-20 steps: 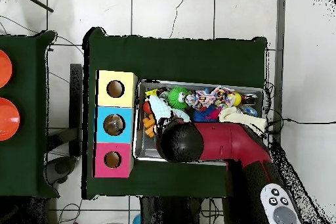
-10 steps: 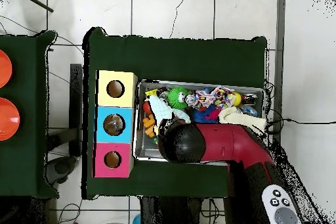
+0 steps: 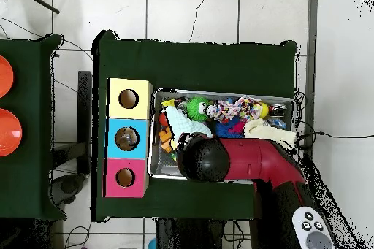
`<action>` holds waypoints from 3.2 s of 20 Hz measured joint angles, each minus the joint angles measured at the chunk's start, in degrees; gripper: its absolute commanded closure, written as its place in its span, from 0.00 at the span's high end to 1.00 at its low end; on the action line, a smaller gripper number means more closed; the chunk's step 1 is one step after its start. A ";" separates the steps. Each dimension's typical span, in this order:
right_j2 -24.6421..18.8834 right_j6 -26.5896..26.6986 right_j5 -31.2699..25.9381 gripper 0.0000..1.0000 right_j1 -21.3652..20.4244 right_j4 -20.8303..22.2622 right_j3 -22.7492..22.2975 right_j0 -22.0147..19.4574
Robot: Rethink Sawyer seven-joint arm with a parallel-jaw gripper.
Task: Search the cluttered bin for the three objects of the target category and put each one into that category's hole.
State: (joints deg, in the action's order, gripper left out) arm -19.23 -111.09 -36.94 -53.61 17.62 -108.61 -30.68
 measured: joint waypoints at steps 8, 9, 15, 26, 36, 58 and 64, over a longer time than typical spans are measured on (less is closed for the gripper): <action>0.04 0.00 0.19 1.00 -0.01 0.04 0.00 -0.08; 0.04 0.00 0.31 1.00 0.01 0.05 0.00 -0.15; -0.39 0.00 2.06 1.00 1.49 0.07 0.02 -2.80; -1.66 0.00 7.24 1.00 9.00 4.23 0.05 -11.82; -4.60 0.00 7.42 1.00 13.02 8.96 0.07 -16.53; -11.92 0.00 9.31 1.00 23.17 18.79 0.70 -24.65; -11.88 0.00 10.67 1.00 24.72 22.89 1.14 -23.72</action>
State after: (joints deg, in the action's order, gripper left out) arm -31.11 -111.09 -26.27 -28.88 40.51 -107.47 -54.41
